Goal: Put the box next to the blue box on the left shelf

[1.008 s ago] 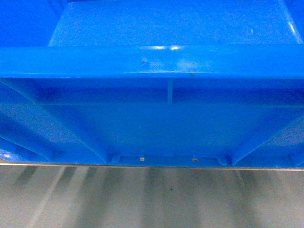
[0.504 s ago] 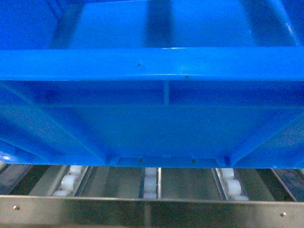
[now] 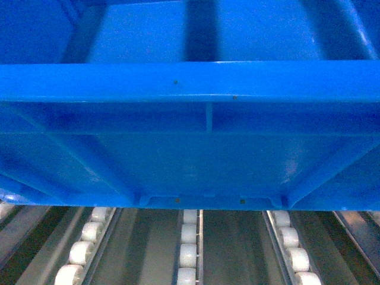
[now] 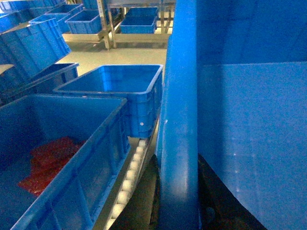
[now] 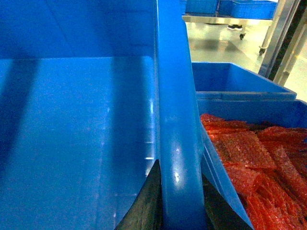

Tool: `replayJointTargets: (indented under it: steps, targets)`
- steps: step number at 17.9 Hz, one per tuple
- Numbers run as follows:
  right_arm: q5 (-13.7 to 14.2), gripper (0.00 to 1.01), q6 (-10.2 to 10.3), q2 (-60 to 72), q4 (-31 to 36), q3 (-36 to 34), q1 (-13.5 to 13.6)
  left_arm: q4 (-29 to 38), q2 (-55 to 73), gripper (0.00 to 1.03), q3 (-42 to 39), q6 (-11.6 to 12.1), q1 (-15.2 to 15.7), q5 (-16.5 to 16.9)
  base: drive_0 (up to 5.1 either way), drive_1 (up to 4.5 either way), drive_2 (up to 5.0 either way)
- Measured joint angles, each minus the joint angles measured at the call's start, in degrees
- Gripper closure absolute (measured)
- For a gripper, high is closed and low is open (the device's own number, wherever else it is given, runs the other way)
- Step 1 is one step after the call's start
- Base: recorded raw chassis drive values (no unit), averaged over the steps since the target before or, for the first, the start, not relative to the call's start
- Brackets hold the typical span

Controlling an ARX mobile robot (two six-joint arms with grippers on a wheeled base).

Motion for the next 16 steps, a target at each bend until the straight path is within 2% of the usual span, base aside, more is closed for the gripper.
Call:
replayJointTargets:
  steps: [16]
  targets:
    - [0.00,0.93,0.00,-0.02,-0.07,0.00,0.00,0.02,-0.07,0.90,0.00,0.02,0.00,0.00,0.0,0.00,0.0]
